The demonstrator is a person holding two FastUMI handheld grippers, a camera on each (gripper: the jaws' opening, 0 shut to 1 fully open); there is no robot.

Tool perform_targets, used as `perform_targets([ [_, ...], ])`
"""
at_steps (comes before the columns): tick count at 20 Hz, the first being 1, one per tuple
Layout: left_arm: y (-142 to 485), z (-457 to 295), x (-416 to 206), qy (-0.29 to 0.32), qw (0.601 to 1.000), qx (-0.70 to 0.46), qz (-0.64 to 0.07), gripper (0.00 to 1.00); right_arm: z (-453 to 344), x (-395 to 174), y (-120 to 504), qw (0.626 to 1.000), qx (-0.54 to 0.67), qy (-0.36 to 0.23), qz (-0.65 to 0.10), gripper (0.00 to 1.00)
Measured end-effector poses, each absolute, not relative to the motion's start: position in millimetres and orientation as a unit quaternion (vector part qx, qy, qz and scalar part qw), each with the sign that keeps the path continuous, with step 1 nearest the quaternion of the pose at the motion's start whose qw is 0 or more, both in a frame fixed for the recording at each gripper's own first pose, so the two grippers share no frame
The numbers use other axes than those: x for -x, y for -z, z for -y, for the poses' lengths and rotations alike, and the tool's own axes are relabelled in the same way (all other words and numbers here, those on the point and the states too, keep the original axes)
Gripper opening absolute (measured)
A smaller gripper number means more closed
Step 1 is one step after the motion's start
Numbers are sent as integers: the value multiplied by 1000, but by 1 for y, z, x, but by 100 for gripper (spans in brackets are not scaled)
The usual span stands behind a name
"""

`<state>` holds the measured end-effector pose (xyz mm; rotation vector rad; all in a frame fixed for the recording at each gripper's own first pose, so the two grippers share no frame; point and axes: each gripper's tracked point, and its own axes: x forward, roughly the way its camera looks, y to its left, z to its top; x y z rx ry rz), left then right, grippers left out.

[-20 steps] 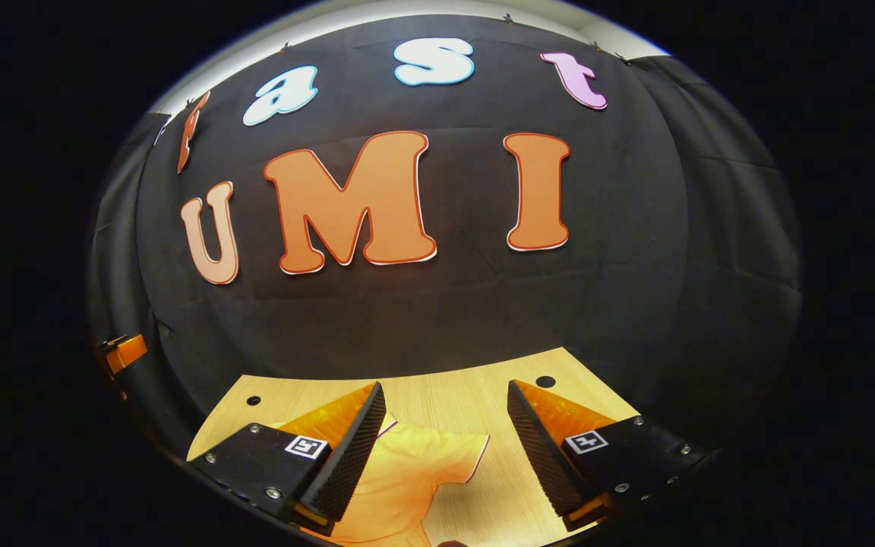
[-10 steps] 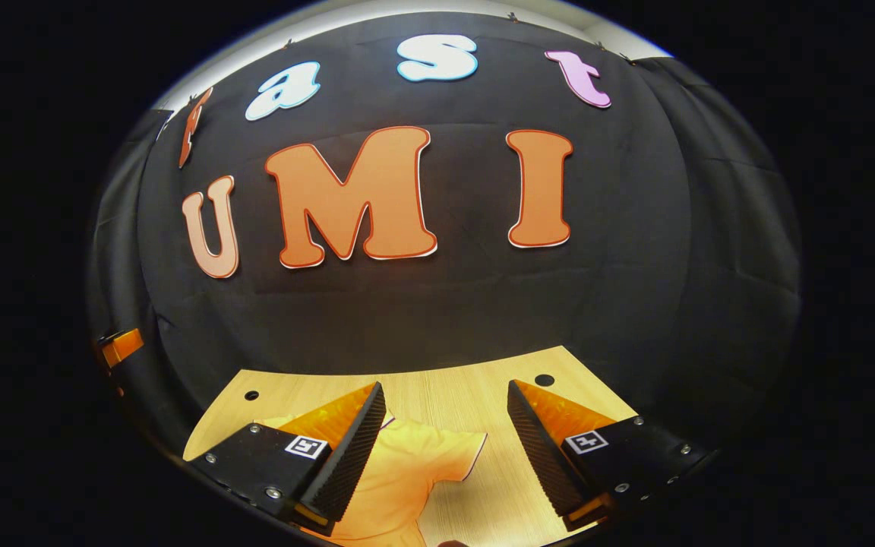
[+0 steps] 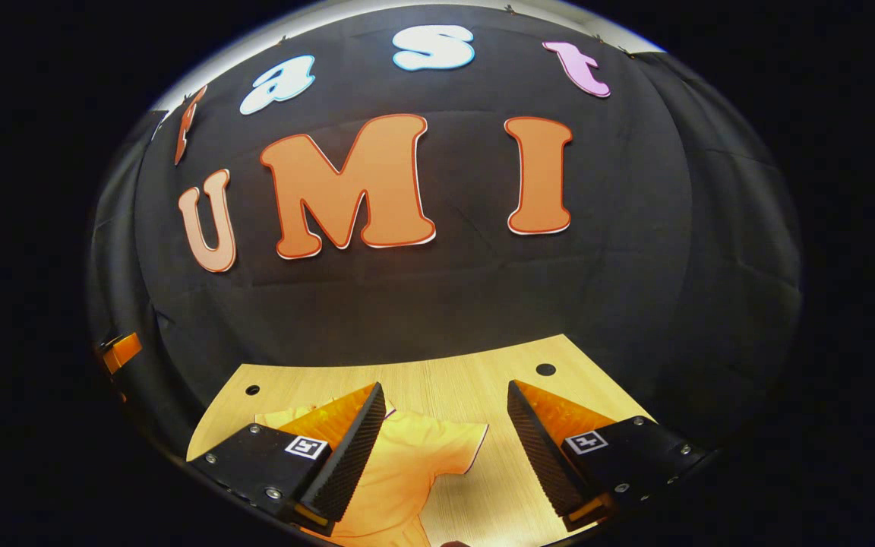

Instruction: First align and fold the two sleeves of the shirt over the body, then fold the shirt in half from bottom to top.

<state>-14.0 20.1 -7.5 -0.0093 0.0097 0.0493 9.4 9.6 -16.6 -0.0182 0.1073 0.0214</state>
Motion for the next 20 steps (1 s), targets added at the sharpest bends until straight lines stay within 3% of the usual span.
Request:
perform_targets([
  [11, 32, -32, -2, -25, 999, 7, -22, 98, -5, -63, 62, 977, 15, 6, -214, 98],
  [20, 50, -50, -22, -38, 998, -3, -45, 98, 15, -140, 133, 932, -9, 25, -360, 98],
])
